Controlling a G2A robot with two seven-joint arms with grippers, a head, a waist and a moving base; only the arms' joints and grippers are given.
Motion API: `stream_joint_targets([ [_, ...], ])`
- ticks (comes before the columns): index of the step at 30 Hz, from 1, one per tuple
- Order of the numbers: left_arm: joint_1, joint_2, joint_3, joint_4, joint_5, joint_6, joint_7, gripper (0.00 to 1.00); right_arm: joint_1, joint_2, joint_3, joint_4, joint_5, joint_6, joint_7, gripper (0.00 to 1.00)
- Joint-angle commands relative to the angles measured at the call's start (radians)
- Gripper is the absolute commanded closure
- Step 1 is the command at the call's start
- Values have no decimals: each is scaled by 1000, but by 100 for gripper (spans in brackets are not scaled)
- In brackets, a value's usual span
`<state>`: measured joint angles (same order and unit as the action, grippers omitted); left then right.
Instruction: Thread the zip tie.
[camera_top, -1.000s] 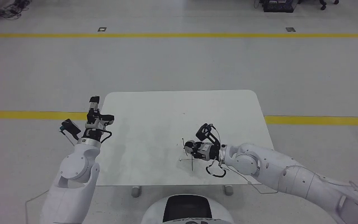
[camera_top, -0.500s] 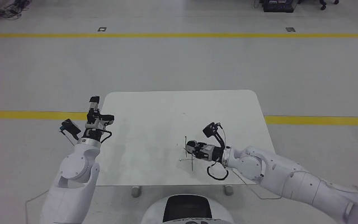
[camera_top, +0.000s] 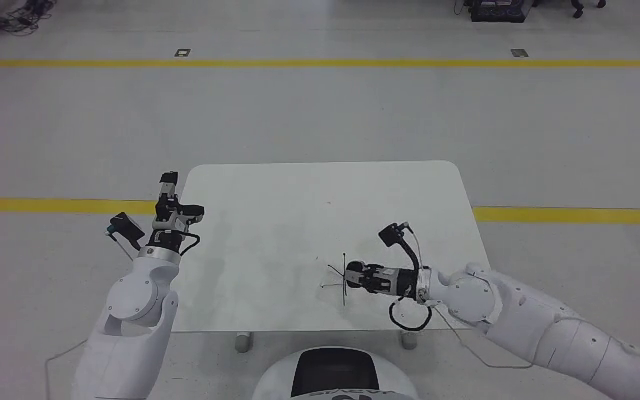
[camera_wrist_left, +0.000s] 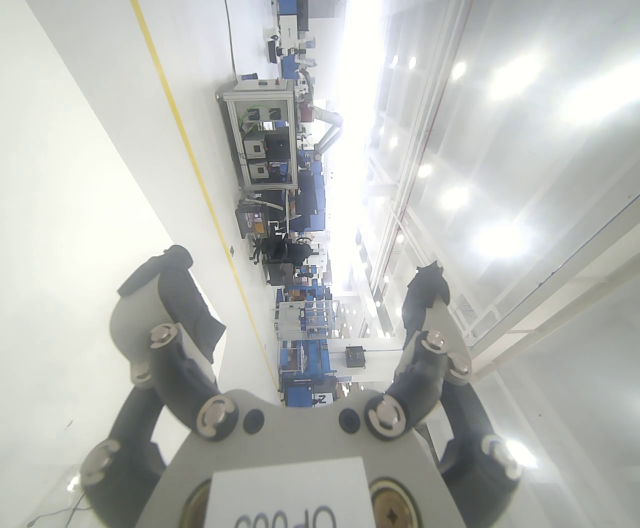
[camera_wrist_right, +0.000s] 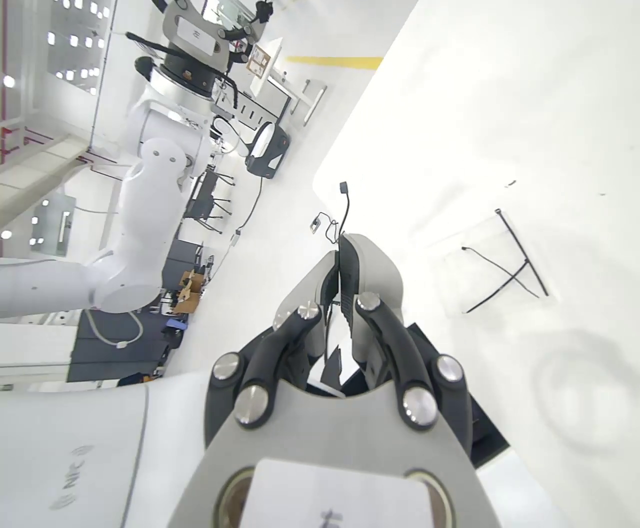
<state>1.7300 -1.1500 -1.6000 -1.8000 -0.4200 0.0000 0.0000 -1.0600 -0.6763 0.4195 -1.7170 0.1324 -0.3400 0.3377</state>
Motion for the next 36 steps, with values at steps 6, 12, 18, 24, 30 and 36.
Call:
stream_joint_targets([
  [6, 0, 0, 0, 0, 0, 0, 0, 0, -113, -43, 275, 45, 237, 0, 367, 100],
  [12, 0, 0, 0, 0, 0, 0, 0, 0, -183, -101, 442, 113, 345, 0, 587, 100],
  [18, 0, 0, 0, 0, 0, 0, 0, 0, -183, -101, 442, 113, 345, 0, 587, 100],
  [24, 0, 0, 0, 0, 0, 0, 0, 0, -183, -101, 442, 113, 345, 0, 587, 100],
  [30, -14, 1, 6, -5, 40, -9, -6, 0, -169, -114, 434, 122, 354, 50, 566, 100],
  [36, -48, 2, 70, -17, 332, -72, 21, 0, -115, -145, 400, 179, 386, 122, 559, 100],
])
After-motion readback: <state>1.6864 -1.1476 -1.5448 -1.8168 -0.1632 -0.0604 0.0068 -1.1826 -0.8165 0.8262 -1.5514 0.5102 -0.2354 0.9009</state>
